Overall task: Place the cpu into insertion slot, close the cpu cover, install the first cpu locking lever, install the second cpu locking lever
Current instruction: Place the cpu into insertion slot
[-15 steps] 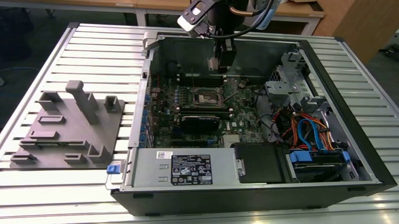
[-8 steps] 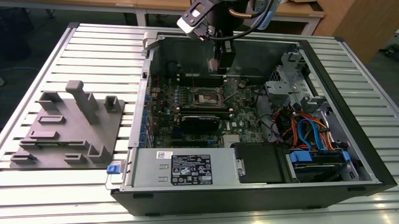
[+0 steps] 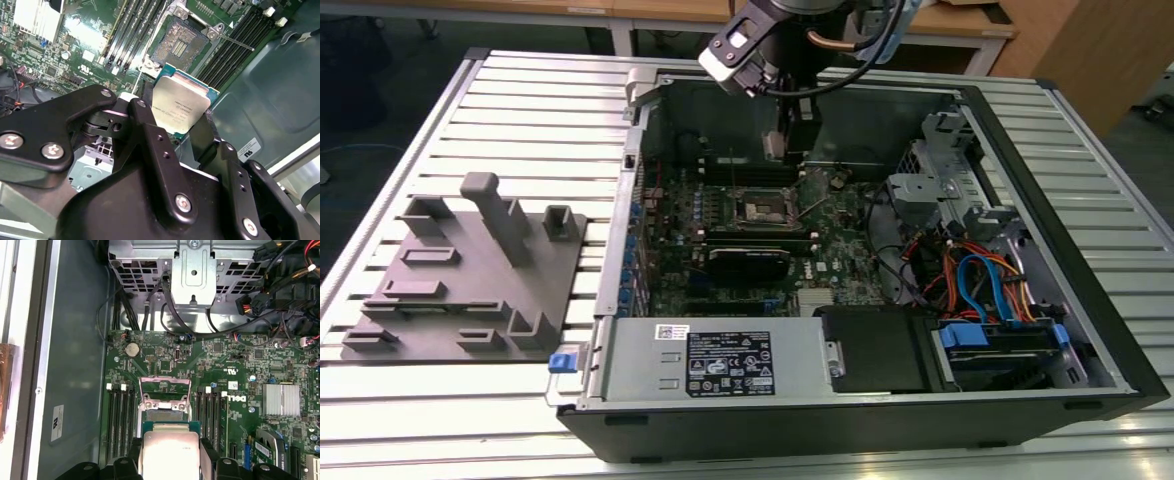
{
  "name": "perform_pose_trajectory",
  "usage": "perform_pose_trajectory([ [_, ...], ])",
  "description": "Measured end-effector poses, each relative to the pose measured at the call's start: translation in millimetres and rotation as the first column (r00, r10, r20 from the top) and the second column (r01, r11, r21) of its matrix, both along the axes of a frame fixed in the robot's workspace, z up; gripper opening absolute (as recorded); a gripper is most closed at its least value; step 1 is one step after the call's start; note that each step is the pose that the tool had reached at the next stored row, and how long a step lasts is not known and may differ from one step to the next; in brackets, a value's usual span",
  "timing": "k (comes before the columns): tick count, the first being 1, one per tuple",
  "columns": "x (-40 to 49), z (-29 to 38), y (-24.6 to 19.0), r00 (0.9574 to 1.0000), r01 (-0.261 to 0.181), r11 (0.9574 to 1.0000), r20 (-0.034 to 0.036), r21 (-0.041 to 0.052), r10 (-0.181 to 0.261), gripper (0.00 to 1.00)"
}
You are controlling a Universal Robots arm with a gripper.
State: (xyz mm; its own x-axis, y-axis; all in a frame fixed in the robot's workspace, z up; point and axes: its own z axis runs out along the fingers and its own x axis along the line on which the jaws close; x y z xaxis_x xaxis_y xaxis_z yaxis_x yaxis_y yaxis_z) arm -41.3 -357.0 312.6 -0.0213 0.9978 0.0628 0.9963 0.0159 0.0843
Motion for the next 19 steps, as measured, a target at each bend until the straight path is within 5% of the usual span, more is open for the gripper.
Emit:
perform_pose_trajectory([
  [14, 0.1, -2.1, 0.1, 1.0000, 0.000, 1.0000, 0.0002, -0.0001, 0.000, 0.54],
  [19, -1.8, -9.4, 0.6, 1.0000, 0.000, 1.0000, 0.0002, -0.0003, 0.000, 0.54],
])
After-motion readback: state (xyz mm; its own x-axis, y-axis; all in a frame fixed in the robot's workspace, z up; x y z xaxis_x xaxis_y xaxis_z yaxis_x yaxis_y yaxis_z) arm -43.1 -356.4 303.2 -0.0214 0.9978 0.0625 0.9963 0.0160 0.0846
